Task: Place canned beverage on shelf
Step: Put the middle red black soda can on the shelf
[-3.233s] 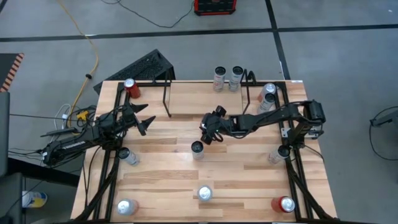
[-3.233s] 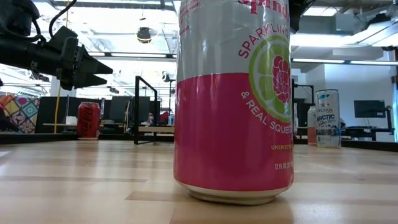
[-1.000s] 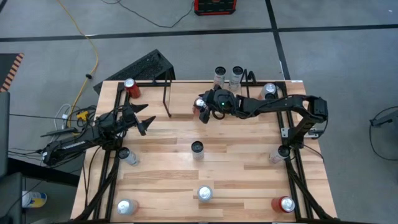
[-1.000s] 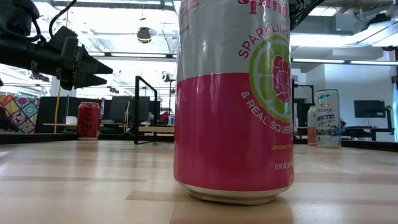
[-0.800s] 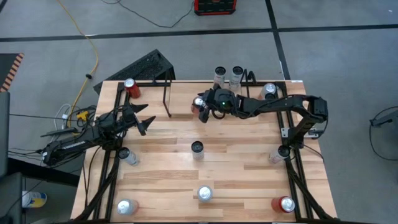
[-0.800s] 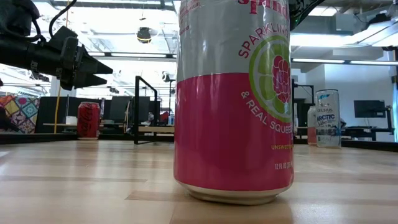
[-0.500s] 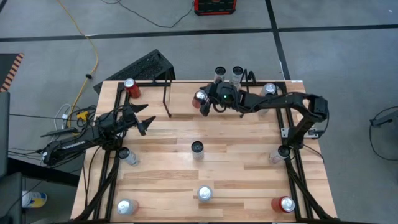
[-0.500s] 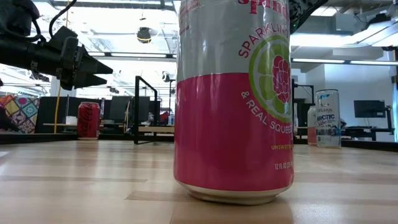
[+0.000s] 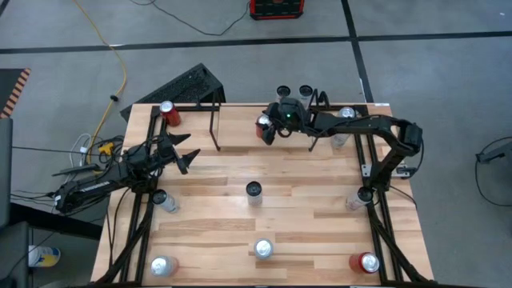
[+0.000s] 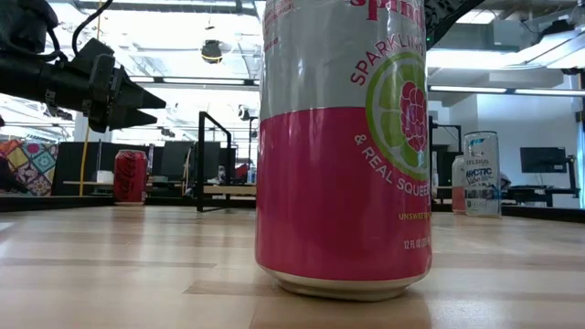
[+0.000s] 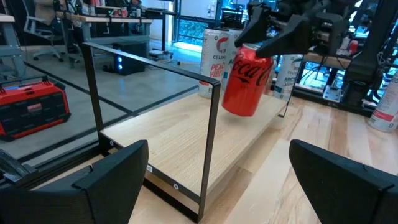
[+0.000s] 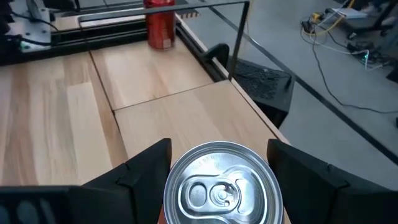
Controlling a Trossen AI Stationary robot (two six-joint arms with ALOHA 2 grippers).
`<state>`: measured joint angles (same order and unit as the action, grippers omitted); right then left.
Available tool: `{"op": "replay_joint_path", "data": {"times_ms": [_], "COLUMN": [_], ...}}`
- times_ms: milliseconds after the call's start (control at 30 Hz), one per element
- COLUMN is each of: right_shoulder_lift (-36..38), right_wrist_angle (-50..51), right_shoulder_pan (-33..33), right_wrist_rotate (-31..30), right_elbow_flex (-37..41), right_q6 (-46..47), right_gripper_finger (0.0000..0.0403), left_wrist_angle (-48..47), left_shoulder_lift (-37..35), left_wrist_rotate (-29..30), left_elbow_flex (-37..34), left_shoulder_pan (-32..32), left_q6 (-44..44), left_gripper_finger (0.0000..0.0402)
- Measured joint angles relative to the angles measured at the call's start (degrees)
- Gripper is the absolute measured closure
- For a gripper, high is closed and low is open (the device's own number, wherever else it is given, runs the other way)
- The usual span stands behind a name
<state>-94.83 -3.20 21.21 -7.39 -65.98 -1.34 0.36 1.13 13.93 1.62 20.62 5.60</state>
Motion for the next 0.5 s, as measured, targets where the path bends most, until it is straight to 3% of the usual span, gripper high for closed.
{"op": "replay_joint_path", "data": {"times_ms": [500], "right_shoulder_lift": [-1.0], "right_wrist_angle": [1.3], "right_shoulder_pan": [0.7], "right_wrist_rotate": [-0.1], "right_elbow_flex": [0.0], "right_q6": [-0.2], "right_gripper_finger": [0.0122], "left_wrist_angle": [0.0], "left_shoulder_lift": [0.0], "left_wrist_rotate": [0.0], "left_elbow_flex": [0.0], "left_shoulder_pan": [0.0], "left_q6": [0.0], "left_gripper_finger": [0.0027]}}
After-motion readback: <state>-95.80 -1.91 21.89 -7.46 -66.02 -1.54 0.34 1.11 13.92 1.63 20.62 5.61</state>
